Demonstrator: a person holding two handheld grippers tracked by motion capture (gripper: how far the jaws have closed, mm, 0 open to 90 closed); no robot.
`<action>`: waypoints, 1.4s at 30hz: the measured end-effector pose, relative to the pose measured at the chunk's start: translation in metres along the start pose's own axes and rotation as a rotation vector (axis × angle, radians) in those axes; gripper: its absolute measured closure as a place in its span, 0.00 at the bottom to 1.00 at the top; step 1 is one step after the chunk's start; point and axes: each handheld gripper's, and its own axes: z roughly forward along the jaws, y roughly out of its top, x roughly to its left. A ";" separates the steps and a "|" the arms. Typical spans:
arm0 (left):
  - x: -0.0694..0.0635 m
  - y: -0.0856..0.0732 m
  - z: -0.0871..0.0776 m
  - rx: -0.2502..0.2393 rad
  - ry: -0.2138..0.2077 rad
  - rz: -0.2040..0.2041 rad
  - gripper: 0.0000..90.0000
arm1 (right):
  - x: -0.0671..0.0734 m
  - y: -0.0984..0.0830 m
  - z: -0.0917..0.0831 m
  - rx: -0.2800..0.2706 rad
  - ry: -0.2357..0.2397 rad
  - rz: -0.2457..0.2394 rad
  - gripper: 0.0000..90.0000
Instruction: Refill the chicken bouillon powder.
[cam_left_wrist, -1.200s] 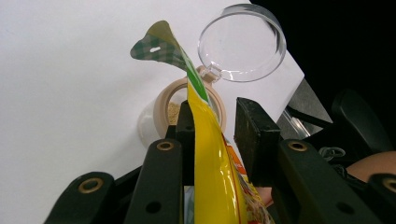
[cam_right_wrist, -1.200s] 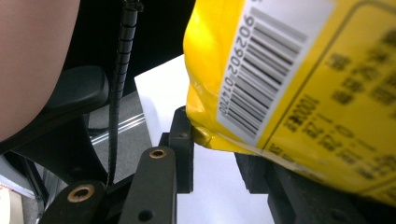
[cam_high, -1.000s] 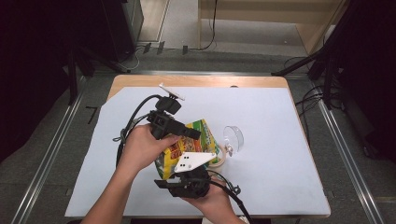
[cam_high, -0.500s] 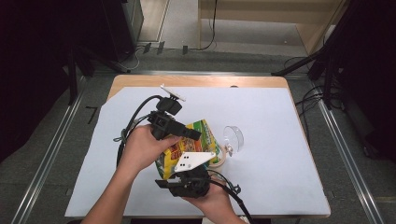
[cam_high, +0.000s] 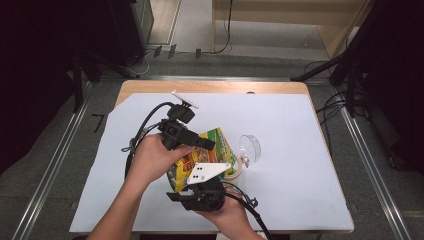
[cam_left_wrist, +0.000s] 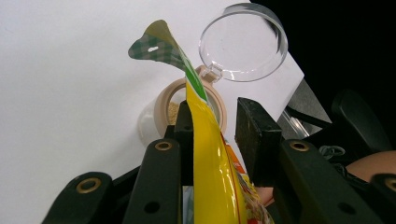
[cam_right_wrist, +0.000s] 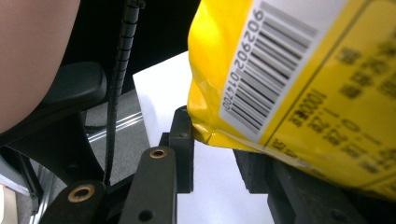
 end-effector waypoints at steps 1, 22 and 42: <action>0.000 0.000 0.000 0.000 -0.001 0.000 0.79 | 0.000 0.000 0.000 -0.001 0.002 0.000 0.80; 0.000 0.000 0.000 0.000 -0.006 -0.002 0.78 | 0.001 0.001 -0.001 -0.002 0.004 0.004 0.79; -0.003 -0.001 -0.001 0.002 0.000 0.009 0.78 | 0.001 0.000 0.000 -0.003 0.001 -0.001 0.80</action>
